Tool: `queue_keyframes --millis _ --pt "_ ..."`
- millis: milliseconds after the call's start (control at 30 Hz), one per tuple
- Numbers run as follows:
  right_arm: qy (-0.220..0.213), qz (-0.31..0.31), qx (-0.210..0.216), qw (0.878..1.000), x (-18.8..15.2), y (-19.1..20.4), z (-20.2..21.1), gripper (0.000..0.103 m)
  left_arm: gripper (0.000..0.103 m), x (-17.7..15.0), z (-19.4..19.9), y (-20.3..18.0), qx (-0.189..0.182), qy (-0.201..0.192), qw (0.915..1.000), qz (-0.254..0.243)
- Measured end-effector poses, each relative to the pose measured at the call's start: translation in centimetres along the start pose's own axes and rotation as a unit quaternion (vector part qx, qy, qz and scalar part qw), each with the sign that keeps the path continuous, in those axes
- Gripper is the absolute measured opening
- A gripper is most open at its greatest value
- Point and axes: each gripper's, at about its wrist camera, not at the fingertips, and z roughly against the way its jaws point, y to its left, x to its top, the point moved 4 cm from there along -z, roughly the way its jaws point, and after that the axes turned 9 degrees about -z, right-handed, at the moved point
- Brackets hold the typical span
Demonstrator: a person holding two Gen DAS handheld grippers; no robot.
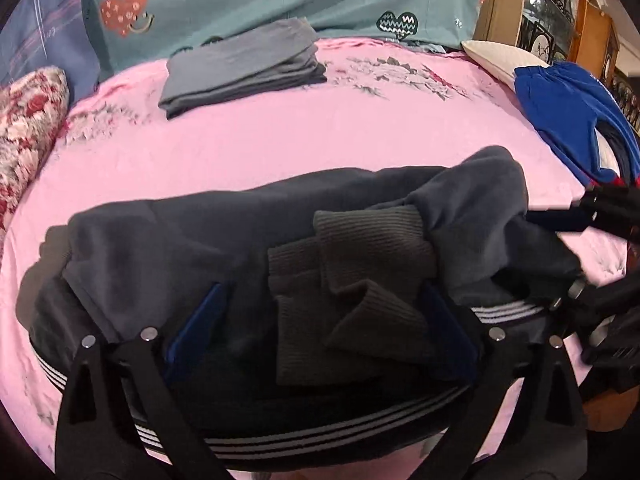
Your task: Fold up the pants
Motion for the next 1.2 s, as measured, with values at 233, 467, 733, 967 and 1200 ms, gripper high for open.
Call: queue_keyframes --millis 233,467,733,967,1200 --pt "-0.004 0.034 -0.024 0.999 0.2 0.7 2.2 0.055 0.097 -0.6 4.6 2.3 -0.028 -0.045 0.9982 0.026" --pt "-0.050 0.132 0.073 0.987 7.1 9.8 6.2 0.060 0.098 -6.4 11.2 11.1 0.010 -0.051 0.9875 0.149" --pt "0.069 0.189 0.160 0.966 13.5 21.8 -5.1 0.060 0.096 -10.9 7.2 15.5 -0.010 0.020 0.9615 0.274" --pt "0.140 0.195 0.155 0.958 14.5 25.2 -12.5 0.060 0.096 -10.1 4.0 17.1 -0.029 0.029 0.9468 0.319" --pt "0.182 0.215 0.126 0.951 13.7 26.0 -16.6 0.035 0.059 -10.5 3.5 18.2 -0.035 0.016 0.9394 0.340"
